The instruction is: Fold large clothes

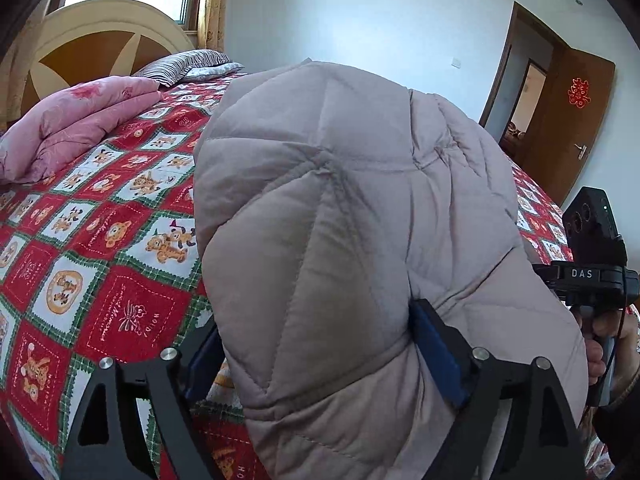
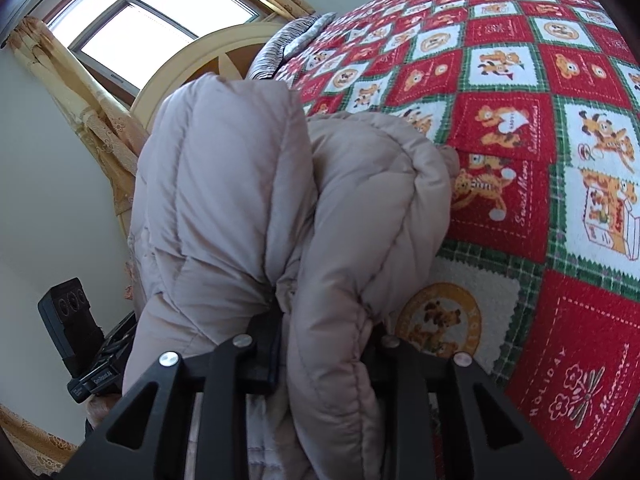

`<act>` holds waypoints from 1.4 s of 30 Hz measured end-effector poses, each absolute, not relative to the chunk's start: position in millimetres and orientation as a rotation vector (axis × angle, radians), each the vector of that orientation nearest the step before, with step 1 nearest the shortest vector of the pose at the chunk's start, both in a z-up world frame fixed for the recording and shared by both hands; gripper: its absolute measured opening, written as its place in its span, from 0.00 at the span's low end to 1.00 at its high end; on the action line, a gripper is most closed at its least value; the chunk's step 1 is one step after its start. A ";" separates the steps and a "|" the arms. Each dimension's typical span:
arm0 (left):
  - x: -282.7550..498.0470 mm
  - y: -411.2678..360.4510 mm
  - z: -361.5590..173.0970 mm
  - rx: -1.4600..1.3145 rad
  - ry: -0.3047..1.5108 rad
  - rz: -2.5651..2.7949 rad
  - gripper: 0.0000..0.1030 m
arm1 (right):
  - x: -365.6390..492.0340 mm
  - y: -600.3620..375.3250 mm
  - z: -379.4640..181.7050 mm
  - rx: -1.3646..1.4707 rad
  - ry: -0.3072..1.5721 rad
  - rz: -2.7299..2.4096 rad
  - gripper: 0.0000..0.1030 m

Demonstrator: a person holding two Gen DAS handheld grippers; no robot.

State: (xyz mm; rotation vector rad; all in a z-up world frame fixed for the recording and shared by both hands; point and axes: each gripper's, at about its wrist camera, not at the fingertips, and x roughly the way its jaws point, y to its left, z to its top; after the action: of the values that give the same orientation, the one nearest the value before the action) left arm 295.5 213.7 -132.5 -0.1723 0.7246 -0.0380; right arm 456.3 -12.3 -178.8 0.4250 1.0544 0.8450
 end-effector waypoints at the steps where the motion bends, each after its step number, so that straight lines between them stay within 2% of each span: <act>1: 295.1 214.1 -133.0 -0.163 0.721 -0.022 0.94 | 457.5 -11.4 -179.6 0.422 1.056 0.842 0.30; 9: 293.5 216.1 -137.5 -0.142 0.710 0.000 0.99 | 456.0 -11.7 -186.0 0.396 1.066 0.819 0.37; 19: 294.4 218.1 -142.7 -0.132 0.704 -0.005 0.99 | 449.8 -10.8 -186.9 0.325 1.048 0.760 0.45; 27: 289.7 215.1 -135.7 -0.127 0.709 0.022 0.99 | 446.3 -15.5 -179.1 0.292 1.036 0.701 0.58; 33: 271.1 210.5 -114.0 -0.086 0.665 0.040 0.99 | 428.6 -33.4 -149.9 0.295 0.957 0.652 0.69; 40: 215.4 195.1 -64.6 -0.052 0.536 0.052 0.99 | 373.5 -49.8 -93.7 0.213 0.839 0.549 0.71; 42: 195.5 188.7 -51.5 -0.030 0.496 0.065 0.99 | 347.8 -49.8 -72.9 0.163 0.770 0.525 0.78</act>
State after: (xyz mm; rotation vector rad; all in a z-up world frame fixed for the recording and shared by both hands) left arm 195.5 188.7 -51.5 -0.0304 0.4961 0.0653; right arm 347.8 -49.8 -72.9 0.1630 0.7704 0.5251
